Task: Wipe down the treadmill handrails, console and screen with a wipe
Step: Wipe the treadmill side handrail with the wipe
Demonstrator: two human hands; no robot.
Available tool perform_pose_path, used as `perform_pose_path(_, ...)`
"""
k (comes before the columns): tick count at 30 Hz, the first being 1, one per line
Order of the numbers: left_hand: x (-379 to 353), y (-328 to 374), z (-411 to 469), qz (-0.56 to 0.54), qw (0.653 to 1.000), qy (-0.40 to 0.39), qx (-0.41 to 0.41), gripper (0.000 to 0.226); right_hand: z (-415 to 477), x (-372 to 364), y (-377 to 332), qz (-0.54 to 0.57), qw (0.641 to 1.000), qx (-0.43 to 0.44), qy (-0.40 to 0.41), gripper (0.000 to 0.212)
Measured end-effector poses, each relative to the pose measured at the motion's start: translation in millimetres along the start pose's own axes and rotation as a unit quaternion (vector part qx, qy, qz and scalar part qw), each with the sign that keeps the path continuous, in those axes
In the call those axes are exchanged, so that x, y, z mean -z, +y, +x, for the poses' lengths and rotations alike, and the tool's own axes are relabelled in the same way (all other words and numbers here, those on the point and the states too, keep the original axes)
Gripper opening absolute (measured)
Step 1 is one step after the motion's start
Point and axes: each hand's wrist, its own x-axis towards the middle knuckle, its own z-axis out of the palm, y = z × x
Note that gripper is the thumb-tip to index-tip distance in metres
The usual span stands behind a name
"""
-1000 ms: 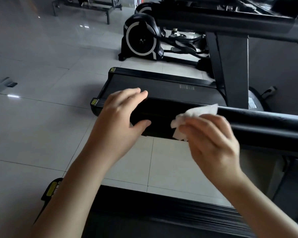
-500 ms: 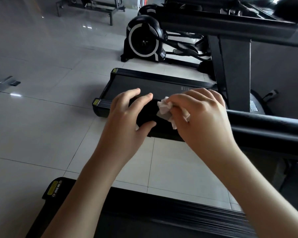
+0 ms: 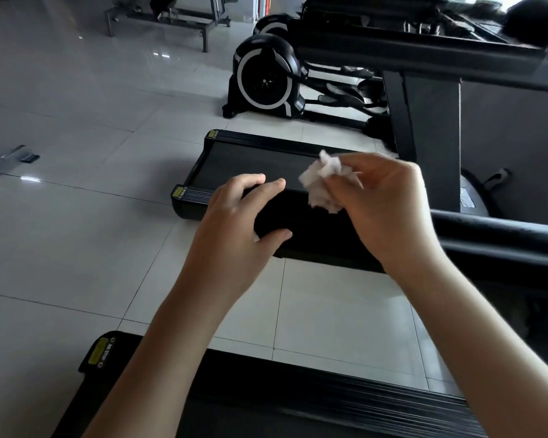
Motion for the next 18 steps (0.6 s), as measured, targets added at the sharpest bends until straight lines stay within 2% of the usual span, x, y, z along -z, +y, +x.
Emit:
perform_pose_path(3,1,0,0,-0.004,1.000,-0.003,-0.003,0.062,-11,-4,12,-0.161,0.974,0.158,0.007,0.020)
perform_pose_path(5,1,0,1,-0.007,1.000,-0.002,-0.002,0.062,-13,-1,16,-0.230,0.949,0.217,0.009,0.017)
perform_pose_path(7,1,0,1,-0.007,1.000,0.000,-0.001,0.062,-12,3,16,-0.251,0.941,0.226,0.011,0.016)
perform_pose_path(12,1,0,1,-0.003,1.000,-0.001,-0.003,0.063,-19,12,24,-0.258,0.937,0.227,-0.060,0.018)
perform_pose_path(15,0,-2,1,-0.001,1.000,-0.002,-0.008,0.062,-14,8,27,-0.272,0.934,0.230,-0.043,0.021)
perform_pose_path(18,0,-1,0,-0.001,1.000,0.003,-0.006,0.061,-19,2,30,-0.288,0.916,0.277,-0.043,0.030)
